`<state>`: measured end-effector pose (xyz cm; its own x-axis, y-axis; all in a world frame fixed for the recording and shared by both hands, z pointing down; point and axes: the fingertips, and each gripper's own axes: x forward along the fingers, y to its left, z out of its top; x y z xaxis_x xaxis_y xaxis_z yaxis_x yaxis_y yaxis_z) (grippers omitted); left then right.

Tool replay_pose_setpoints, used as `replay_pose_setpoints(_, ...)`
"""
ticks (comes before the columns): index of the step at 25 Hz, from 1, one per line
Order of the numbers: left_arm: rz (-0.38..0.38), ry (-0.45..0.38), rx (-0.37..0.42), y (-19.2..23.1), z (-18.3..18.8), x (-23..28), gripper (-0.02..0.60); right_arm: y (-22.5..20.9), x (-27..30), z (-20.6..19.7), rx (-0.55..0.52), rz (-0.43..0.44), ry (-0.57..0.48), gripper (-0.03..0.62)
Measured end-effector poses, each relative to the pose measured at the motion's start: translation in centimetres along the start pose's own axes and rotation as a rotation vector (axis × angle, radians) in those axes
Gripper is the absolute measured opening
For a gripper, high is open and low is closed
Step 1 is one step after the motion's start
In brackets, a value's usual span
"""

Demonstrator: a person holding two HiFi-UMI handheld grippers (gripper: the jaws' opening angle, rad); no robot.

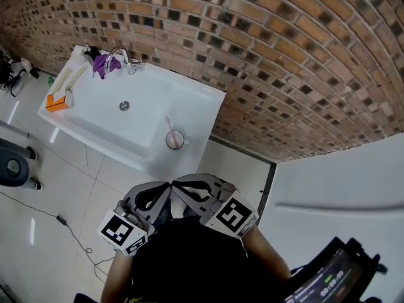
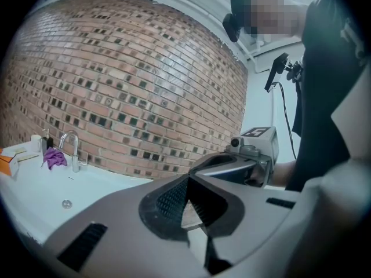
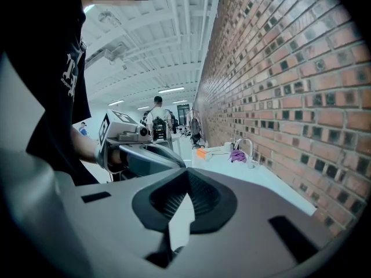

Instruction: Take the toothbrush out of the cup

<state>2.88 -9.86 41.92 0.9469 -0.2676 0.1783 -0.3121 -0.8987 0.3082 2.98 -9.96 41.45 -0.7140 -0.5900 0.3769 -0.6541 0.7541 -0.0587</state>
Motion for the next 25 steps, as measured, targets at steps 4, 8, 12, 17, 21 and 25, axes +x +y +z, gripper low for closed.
replay_pose_setpoints(4,0.016,-0.004,-0.007,0.8,0.2,-0.2,0.0,-0.2,0.7,0.3,-0.019,0.006,0.004,-0.015)
replay_pose_setpoints(8,0.029,-0.013,-0.01,1.5,0.4,-0.3,0.0,-0.6,1.4,0.7,-0.034,0.016,-0.004,-0.015)
replay_pose_setpoints(12,0.065,-0.012,-0.009,3.0,0.7,-1.1,0.0,-1.2,2.0,1.5,-0.029,0.016,-0.045,-0.015)
replay_pose_setpoints(17,0.124,-0.018,-0.019,5.2,0.8,-2.8,0.0,-4.4,2.9,1.1,0.036,-0.074,-0.055,-0.015)
replay_pose_setpoints(21,0.157,-0.029,-0.024,5.8,1.0,-3.9,0.0,-7.7,4.1,-0.8,0.09,-0.159,-0.014,-0.01)
replay_pose_setpoints(25,0.191,-0.042,-0.04,6.1,0.8,-5.0,0.0,-11.0,5.7,-4.5,0.158,-0.233,0.055,0.023)
